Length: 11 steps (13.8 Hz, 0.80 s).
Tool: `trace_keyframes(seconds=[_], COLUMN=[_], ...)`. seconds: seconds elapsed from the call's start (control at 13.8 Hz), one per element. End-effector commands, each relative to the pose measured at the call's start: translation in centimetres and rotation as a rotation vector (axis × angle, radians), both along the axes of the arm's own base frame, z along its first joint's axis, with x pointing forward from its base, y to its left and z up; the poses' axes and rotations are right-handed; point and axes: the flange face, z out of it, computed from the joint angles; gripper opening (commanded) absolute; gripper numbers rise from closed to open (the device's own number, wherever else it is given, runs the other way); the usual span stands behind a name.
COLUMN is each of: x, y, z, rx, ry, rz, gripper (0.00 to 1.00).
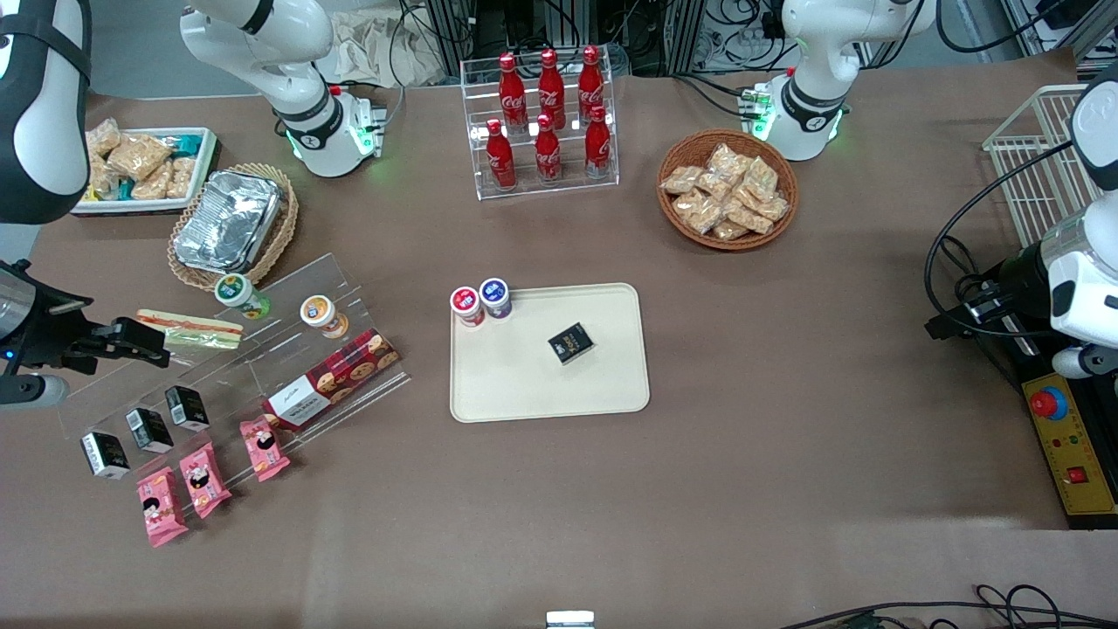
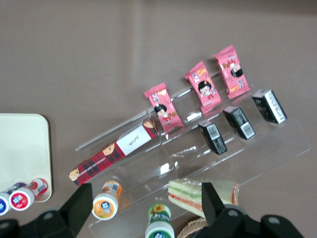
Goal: Place sandwich on tray
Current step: 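Move the right gripper down toward the wrapped sandwich on the acrylic rack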
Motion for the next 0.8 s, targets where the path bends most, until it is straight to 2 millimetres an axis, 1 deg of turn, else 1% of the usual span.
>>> trace_keyframes(seconds=[0.0, 0.22, 0.36, 0.58, 0.72], x=[-1.0, -1.6, -1.9, -2.3, -2.5], y=[-0.3, -0.2, 0.0, 0.3, -0.5], z=[-0.4, 0.1, -0.1, 0.2, 0.8], rx=[0.029, 0.045, 0.04, 0.037, 0.036], ry=[0.035, 0.049, 0.077, 0.093, 0.085], rz=[-0.111, -0.273, -0.375, -0.396, -0.409], gripper=[0.98, 0.98, 0.98, 0.98, 0.98])
